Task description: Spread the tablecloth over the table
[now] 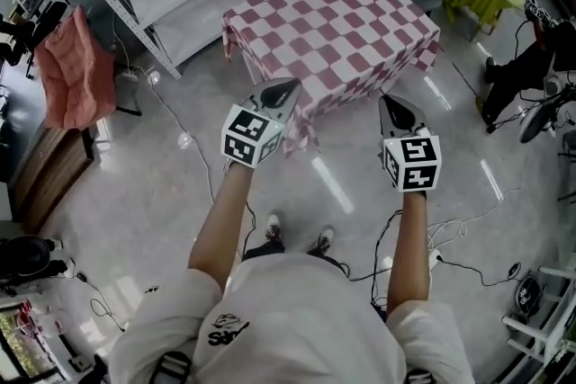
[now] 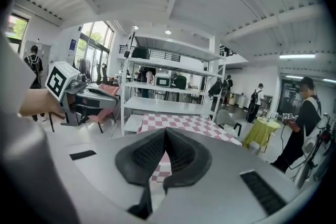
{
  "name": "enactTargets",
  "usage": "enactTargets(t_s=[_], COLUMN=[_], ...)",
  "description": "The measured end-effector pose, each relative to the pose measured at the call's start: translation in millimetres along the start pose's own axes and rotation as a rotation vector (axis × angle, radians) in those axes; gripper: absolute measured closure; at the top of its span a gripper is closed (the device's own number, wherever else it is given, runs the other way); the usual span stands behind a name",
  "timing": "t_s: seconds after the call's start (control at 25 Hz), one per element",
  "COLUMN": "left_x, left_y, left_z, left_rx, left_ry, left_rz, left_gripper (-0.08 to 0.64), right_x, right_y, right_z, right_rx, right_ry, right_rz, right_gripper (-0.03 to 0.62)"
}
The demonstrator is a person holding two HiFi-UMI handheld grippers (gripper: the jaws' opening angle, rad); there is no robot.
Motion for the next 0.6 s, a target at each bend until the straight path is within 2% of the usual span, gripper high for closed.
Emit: enactTargets(t_s=[0.2, 0.4, 0.6], left_x=[41, 65, 75], left_y=[-13, -23, -33], left_z=[27, 48, 66], left_rx=[0.018, 0.032, 0.024], left_ry=[-0.079, -0.117, -0.163], left_rz=[-0.049, -0.112, -0.103], left_gripper=[0.528, 0.528, 0.528], right_x=[35, 55, 66], right_y=[-3, 3, 6], right_z=[35, 60, 77], right_rx=[-0.055, -0.058, -0.046], right_ry=[-0.073, -0.153, -0.184], right_rz=[0.064, 0.048, 0.080], right_gripper=[0.569, 0.569, 0.569])
Point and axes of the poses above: the fingertips, and each gripper's own axes: z backward along the fingers, y to its left, x out of its top, the point moved 8 cm from there along z, backward along the fingers, and after that the axes turned 9 degrees about y, right-handed, at the moved point
